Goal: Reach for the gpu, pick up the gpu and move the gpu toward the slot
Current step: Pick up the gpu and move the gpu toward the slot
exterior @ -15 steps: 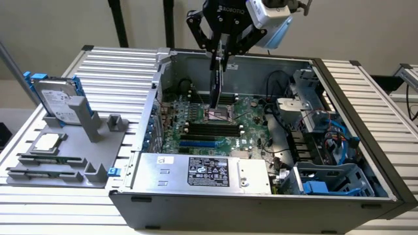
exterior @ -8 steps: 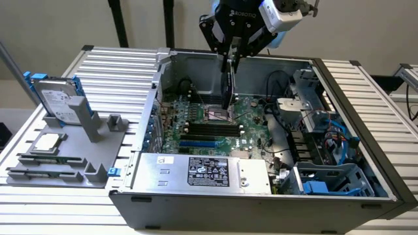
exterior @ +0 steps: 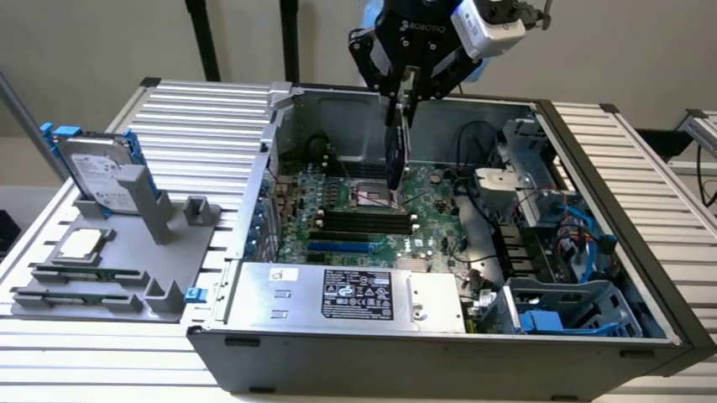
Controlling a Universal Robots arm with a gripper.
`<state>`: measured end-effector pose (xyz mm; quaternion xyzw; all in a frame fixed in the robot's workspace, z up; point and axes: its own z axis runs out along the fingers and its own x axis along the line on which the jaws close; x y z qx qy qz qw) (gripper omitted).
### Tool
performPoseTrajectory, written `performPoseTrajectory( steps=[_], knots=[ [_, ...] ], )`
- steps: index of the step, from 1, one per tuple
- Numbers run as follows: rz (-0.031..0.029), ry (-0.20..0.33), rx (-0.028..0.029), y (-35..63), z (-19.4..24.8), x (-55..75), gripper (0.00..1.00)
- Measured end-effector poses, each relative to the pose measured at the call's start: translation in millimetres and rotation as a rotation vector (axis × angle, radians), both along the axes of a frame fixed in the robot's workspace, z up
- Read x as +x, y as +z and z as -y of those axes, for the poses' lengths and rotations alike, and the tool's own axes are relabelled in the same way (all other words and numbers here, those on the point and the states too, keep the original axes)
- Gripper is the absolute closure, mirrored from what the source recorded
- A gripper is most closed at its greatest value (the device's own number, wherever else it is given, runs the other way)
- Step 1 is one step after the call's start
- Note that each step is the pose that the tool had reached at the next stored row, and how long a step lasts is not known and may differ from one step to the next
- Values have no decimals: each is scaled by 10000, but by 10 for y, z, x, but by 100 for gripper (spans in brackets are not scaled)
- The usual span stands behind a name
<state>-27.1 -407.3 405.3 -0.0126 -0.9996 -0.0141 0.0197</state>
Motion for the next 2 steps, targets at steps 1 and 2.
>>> performPoseTrajectory(
  steps=[1, 2],
  knots=[
    [0, 0, 0, 0, 0, 0, 74],
    [0, 0, 0, 0, 0, 0, 74]
  ],
)
